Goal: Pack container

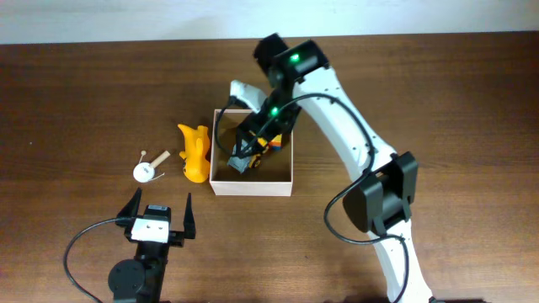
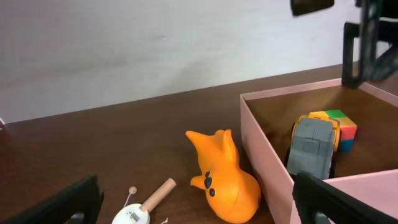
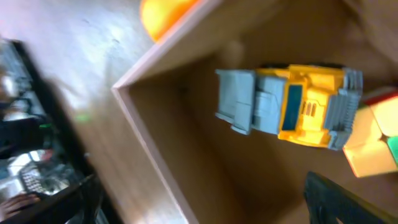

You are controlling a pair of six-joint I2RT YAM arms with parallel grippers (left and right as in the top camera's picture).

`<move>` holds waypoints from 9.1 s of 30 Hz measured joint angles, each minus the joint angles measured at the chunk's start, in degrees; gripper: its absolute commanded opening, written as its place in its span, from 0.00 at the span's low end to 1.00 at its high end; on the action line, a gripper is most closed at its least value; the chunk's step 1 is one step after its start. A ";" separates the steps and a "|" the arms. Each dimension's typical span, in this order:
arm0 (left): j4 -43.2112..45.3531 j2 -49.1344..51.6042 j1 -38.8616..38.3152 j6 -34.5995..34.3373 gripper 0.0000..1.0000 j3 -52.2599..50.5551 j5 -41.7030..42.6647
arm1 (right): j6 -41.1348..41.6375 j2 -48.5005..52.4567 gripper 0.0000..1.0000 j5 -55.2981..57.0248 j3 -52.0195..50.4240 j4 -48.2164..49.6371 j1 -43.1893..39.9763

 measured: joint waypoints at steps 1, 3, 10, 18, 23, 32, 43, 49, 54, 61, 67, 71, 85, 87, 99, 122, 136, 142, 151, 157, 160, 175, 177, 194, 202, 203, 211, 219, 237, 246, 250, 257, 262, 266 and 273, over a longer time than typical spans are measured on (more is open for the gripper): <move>0.02 0.00 0.00 0.00 0.99 0.00 0.00 | 1.33 0.00 0.96 2.14 -0.87 0.61 0.59; 0.00 0.00 0.00 0.00 0.99 0.00 0.00 | 3.21 0.00 0.93 4.76 -2.49 1.88 1.01; 0.02 0.00 0.00 0.00 0.99 0.00 0.02 | 10.71 0.00 0.86 9.99 -9.90 8.04 0.98; 0.00 0.00 0.00 0.00 0.99 0.00 0.00 | 12.90 0.04 0.36 9.60 -10.86 10.64 1.01; 0.02 0.00 0.00 0.00 0.99 0.00 0.00 | 13.68 0.02 0.25 9.09 -10.86 10.60 1.07; 0.00 0.00 0.00 0.00 0.99 0.00 0.02 | 15.41 0.02 0.18 12.50 -11.61 10.14 2.16; 0.00 0.00 0.00 0.00 0.99 0.00 0.00 | 18.05 0.04 0.17 16.68 -17.70 16.44 2.19; 0.00 0.00 0.00 0.00 0.99 0.00 0.00 | 18.12 0.04 0.18 17.05 -18.10 19.21 2.19; 0.00 0.00 0.00 0.00 0.99 0.00 0.00 | 17.14 0.04 0.18 16.70 -18.10 20.15 2.34; 0.02 0.00 0.00 0.00 0.99 0.00 0.00 | 14.43 0.04 0.18 16.02 -18.10 23.63 3.80; 0.00 0.00 0.00 0.00 0.99 0.00 0.00 | 12.37 0.04 0.18 15.91 -18.10 26.71 4.74; 0.00 0.00 0.00 0.00 0.99 0.00 0.00 | 11.47 0.04 0.18 15.91 -18.12 28.68 4.76; 0.00 0.00 0.00 0.00 0.99 0.00 0.02 | 10.12 0.04 0.18 16.68 -18.12 27.78 4.76; 0.02 0.00 0.00 0.00 0.99 0.00 0.02 | 10.12 0.04 0.18 16.98 -18.01 24.22 4.76; 0.00 0.00 0.00 0.00 0.99 0.00 0.00 | 6.99 0.09 0.19 15.02 -9.75 7.26 6.32; 0.00 0.00 0.00 0.00 0.99 0.00 0.00 | 5.46 0.09 0.18 13.77 -9.99 19.87 10.47; 0.00 0.00 0.00 0.00 0.99 0.00 0.00 | 5.46 2.99 0.17 13.16 -10.12 17.86 10.47; 0.00 0.00 0.00 0.00 0.99 0.00 0.00 | 5.44 2.99 0.17 13.14 -10.14 18.73 10.47; 0.00 0.00 0.00 0.00 0.99 0.00 0.00 | 5.46 2.99 0.17 17.18 -10.14 21.59 10.47; 0.00 0.00 0.00 0.00 0.99 0.00 0.00 | 4.52 2.99 0.17 20.04 -10.14 22.93 10.47; 0.00 0.00 0.00 0.00 0.99 0.00 0.00 | 4.22 3.02 0.17 20.74 -10.14 23.61 10.34; 0.02 0.00 0.00 0.00 0.99 0.00 0.00 | 3.74 3.41 0.12 21.55 -8.35 20.94 7.69; 0.02 0.00 0.00 0.00 0.99 0.00 0.00 | 3.72 3.65 0.16 21.70 -6.21 18.73 7.80; 0.02 0.00 0.00 0.00 0.99 0.00 0.02 | 4.04 3.78 0.24 23.71 2.95 11.15 3.48; 0.00 0.00 0.00 0.00 0.99 0.00 0.00 | 4.92 3.78 0.15 23.61 -4.28 10.93 -1.84; 0.00 0.00 0.00 0.00 0.99 0.00 0.00 | 4.87 3.78 0.15 23.58 -5.16 10.97 -1.68; 0.02 0.00 0.00 0.00 0.99 0.00 0.00 | 4.87 3.80 0.14 23.04 -9.35 14.51 1.29; 0.02 0.00 0.00 0.00 0.99 0.00 0.00 | 4.87 3.80 0.15 21.64 -10.23 16.68 2.36; 0.00 0.00 0.00 0.00 0.99 0.00 0.00 | 4.74 3.80 0.11 17.90 -10.34 22.88 2.82; 0.02 0.00 0.00 0.00 0.99 0.00 0.02 | 4.24 3.80 0.11 15.02 -10.34 24.04 2.89; 0.00 0.00 0.00 0.00 0.99 0.00 0.00 | 4.20 3.80 0.11 16.37 -10.34 24.15 2.89; 0.00 0.00 0.00 0.00 0.99 0.00 0.00 | 4.13 3.80 0.11 19.19 -10.34 26.12 2.75; 0.02 0.00 0.00 0.00 0.99 0.00 0.00 | 4.11 4.31 0.11 19.37 -10.34 26.73 2.05; 0.00 0.00 0.00 0.00 0.99 0.00 0.02 | 4.22 5.88 0.10 19.37 -10.34 26.62 0.92; 0.00 0.00 0.00 0.00 0.99 0.00 0.00 | 4.11 7.06 0.10 19.56 -10.38 25.75 -0.79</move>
